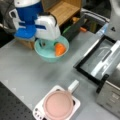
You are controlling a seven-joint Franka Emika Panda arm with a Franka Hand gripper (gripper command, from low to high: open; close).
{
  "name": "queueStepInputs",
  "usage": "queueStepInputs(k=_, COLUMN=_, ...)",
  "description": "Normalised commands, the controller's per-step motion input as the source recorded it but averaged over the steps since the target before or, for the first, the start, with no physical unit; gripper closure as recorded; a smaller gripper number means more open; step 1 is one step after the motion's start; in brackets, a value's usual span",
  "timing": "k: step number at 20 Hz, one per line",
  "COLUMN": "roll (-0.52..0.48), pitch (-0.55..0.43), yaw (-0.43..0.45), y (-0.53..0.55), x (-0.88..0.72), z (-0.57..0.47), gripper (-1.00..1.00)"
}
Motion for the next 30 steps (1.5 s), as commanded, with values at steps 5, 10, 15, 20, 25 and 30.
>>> queueStepInputs(k=5, roll=0.059, pitch=0.405, yaw=0.207, y=-0.64, x=0.92, z=0.27, gripper=1.00)
queueStepInputs(k=10, roll=0.026, pitch=0.410, yaw=0.257, y=-0.51, x=0.85, z=0.10, gripper=1.00)
queueStepInputs(k=15, roll=-0.010, pitch=0.489, yaw=0.293, y=-0.32, x=0.54, z=-0.09, gripper=1.00)
queueStepInputs(k=20, roll=-0.002, pitch=0.413, yaw=0.274, y=-0.28, x=0.37, z=-0.28, gripper=1.00)
queueStepInputs(k=25, roll=-0.014, pitch=0.225, yaw=0.233, y=-0.27, x=0.31, z=-0.38, gripper=1.00)
queueStepInputs(k=30, roll=-0.050, pitch=0.099, yaw=0.182, y=-0.20, x=0.32, z=-0.24, gripper=1.00)
